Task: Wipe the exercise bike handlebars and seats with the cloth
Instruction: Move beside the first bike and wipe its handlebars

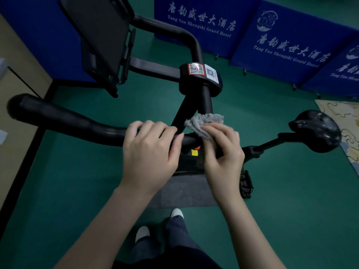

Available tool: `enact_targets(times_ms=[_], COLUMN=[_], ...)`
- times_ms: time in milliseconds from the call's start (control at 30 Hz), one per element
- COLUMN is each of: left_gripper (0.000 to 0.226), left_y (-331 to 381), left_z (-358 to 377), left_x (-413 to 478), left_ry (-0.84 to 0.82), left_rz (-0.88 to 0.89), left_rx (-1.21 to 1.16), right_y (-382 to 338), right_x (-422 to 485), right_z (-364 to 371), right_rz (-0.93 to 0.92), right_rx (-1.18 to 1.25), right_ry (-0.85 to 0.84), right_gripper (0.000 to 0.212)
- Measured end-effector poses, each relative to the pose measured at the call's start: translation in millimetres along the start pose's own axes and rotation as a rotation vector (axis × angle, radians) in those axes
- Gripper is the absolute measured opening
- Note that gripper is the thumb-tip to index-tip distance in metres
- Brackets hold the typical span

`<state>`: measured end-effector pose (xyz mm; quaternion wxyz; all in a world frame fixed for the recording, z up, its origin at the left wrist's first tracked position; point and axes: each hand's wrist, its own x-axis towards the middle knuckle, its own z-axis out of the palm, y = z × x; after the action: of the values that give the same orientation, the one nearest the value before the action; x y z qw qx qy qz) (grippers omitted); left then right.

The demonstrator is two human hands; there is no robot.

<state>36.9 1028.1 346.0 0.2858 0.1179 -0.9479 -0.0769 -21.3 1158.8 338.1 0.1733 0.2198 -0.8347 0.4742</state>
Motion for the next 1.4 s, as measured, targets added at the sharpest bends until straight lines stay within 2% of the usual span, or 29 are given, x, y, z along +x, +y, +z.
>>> enact_targets(times_ms=[167, 333, 467, 533, 600, 700, 900, 1033, 1133, 1233, 1300, 1400], left_gripper=[0.024, 0.023, 0.023, 0.023, 0.023, 0.023, 0.023, 0.021, 0.02, 0.021, 0.022, 0.022], left_y=[1, 3, 5, 6, 7, 8, 7, 9, 10, 10, 9, 10], left_z=[0, -1, 0, 0, 1, 3, 1, 1, 1, 1, 2, 3], left_x=[1, 1, 2, 2, 2, 3, 2, 2, 2, 2, 3, 2], left_ry=[0.02, 0.02, 0.02, 0.026, 0.034, 0.041, 0.049, 0.063, 0.054, 0.041, 0.044, 0.061], left_rz=[0.002, -0.019, -0.03, -0.044, -0.059, -0.065, -0.061, -0.081, -0.096, -0.096, -0.091, -0.089], left_rx=[-0.007, -0.022, -0.02, -0.013, -0.008, -0.007, -0.012, -0.019, -0.013, -0.006, 0.003, 0.02], right_y=[11, 12, 20, 18, 16, 12, -1, -21, -28, -27, -25, -19], right_x=[18, 5, 24, 22, 20, 41, 114, 137, 144, 160, 167, 157], right_z=[3, 2, 2, -1, -7, -18, -15, 2, 15, 19, 16, 6], right_rz=[0.107, 0.099, 0.179, 0.132, -0.013, -0.167, -0.305, -0.288, -0.298, -0.392, -0.474, -0.465], right_rx=[0.097, 0.181, 0.226, 0.201, 0.111, -0.012, -0.317, -0.34, -0.358, -0.529, -0.576, -0.427], right_ry=[0.051, 0.042, 0.064, 0.031, -0.064, -0.317, -0.968, -1.314, -1.471, -1.592, -1.538, -1.473], right_gripper=[0.019, 0.021, 0.02, 0.021, 0.02, 0.017, 0.024, 0.014, 0.01, 0.012, 0.013, 0.012])
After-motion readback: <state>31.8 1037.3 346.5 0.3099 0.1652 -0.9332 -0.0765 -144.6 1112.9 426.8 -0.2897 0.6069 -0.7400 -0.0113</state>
